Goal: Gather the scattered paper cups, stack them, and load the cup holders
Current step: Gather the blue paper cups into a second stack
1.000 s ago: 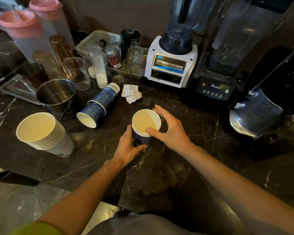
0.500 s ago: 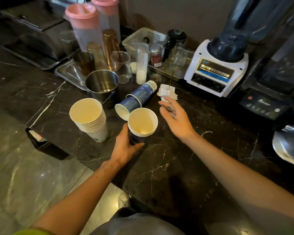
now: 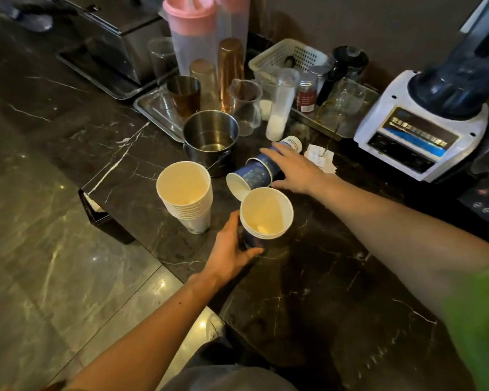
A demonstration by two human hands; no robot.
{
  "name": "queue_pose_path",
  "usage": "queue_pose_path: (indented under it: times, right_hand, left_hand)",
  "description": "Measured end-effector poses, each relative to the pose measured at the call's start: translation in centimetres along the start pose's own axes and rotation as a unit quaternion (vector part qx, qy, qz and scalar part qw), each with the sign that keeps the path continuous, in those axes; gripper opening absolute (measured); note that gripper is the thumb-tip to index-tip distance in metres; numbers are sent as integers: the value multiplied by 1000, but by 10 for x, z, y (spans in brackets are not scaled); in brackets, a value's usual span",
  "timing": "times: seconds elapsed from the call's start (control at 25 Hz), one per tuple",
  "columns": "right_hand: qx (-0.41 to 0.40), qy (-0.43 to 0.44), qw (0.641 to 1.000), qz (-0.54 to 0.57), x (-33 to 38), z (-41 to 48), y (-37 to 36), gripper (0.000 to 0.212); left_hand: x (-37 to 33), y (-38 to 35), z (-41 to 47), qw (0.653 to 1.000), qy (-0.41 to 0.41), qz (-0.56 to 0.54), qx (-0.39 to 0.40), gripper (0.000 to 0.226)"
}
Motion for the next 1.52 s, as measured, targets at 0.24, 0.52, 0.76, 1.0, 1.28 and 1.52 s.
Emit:
queue_pose_path:
  times: [0.24, 0.52, 0.76, 1.0, 1.28, 1.52]
  right_hand:
    - [54, 74, 987, -129, 21, 29, -26, 94]
    - [-9, 56, 996, -75, 7, 10, -14, 84]
    - [-103, -19, 959, 265, -20, -42, 50, 85]
    - [-147, -113, 857, 482, -51, -105, 91, 69]
    - [-192, -108, 745, 630, -56, -158, 133, 45]
    - [-154, -98, 644, 743, -44, -181, 113, 71]
  left_hand:
    - [13, 2, -1, 1000, 8, 3, -7, 91]
    - [10, 2, -1, 1000, 9, -4, -12, 90]
    - [15, 2, 0, 1000, 22, -12, -19, 95]
    - [8, -2, 0, 1000, 8, 2, -4, 96]
    - [0, -4, -2, 1000, 3, 25, 5, 93]
    - [-5, -3, -4, 1000, -6, 19, -7, 92]
Point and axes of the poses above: each hand's wrist, its own z-axis towards the middle knuckle, its own y-axis out of the back of the hand, x = y × z, the point moved 10 cm from there along z, towards the middle knuckle, and after that the axes turned 15 degrees about -y, right-handed, at the moved point
